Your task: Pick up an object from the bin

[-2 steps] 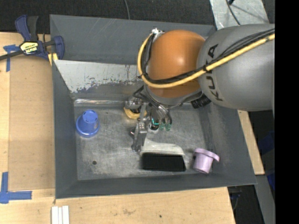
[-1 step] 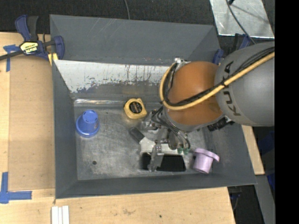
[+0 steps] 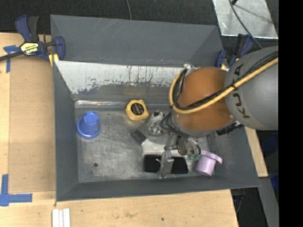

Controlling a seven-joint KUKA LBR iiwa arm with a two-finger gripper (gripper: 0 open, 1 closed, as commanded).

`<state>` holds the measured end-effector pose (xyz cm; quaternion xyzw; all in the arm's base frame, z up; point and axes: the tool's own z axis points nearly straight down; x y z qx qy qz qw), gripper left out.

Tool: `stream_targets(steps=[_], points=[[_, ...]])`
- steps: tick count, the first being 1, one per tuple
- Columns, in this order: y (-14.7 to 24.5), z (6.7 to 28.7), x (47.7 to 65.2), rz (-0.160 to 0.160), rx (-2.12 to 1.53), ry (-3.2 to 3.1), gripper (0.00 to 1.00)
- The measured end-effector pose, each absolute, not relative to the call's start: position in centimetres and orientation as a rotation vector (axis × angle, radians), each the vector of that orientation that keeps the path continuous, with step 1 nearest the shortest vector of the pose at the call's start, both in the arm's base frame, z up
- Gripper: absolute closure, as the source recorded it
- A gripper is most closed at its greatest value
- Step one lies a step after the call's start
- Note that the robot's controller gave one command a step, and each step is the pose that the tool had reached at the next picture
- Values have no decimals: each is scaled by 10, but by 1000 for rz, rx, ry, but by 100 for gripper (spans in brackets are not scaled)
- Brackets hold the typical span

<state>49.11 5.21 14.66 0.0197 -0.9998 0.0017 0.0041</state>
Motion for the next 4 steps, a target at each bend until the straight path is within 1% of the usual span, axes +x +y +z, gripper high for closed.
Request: stream_targets(steps=[1, 2, 3, 4], points=[[45, 80, 508, -9, 30, -3180, 100], [45, 80, 508, -10, 29, -3179, 100], [27, 221, 512, 0, 52, -3145, 100], [28, 220, 511, 0, 52, -3144, 100]])
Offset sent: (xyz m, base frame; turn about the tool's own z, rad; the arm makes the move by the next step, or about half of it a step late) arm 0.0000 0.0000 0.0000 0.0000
